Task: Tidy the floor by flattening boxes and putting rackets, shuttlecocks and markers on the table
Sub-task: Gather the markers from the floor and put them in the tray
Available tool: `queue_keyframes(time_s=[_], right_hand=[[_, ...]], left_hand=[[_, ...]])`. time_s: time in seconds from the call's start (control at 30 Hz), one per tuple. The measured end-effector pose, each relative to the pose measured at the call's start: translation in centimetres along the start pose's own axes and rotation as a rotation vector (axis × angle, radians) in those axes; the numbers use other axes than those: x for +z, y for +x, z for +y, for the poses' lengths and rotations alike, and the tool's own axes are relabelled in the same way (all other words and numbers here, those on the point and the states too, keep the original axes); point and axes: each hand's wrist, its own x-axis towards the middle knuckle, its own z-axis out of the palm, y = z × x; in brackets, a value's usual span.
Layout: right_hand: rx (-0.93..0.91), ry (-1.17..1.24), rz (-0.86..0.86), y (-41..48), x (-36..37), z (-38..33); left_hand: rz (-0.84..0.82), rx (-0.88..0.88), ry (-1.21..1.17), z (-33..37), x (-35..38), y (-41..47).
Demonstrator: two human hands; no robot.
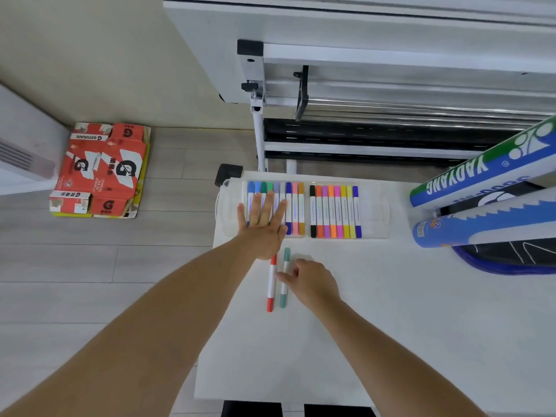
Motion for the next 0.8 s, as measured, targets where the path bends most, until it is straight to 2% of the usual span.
queue_keyframes(time_s=[0.23, 0.43, 0.67, 0.8], right_hand=[[0.061, 0.017, -0.004, 0.0, 0.7, -0.1], [-0.001, 0.290, -0.001, -0.2, -2.3, 3.7], [0.054, 0.390, 0.104, 2.3, -8.1, 8.7], [0.079, 0.311, 0.211, 5.1, -11.0, 10.7]], left_hand=[[-0.015, 0.011, 0.006, 0.0, 0.0, -0.1], [-0.018, 0.009, 0.004, 0.1, -0.2, -0.2], [-0.007, 0.008, 0.009, 0.0, -0.1, -0.1], [0.011, 0.004, 0.018, 0.0, 0.0, 0.0]])
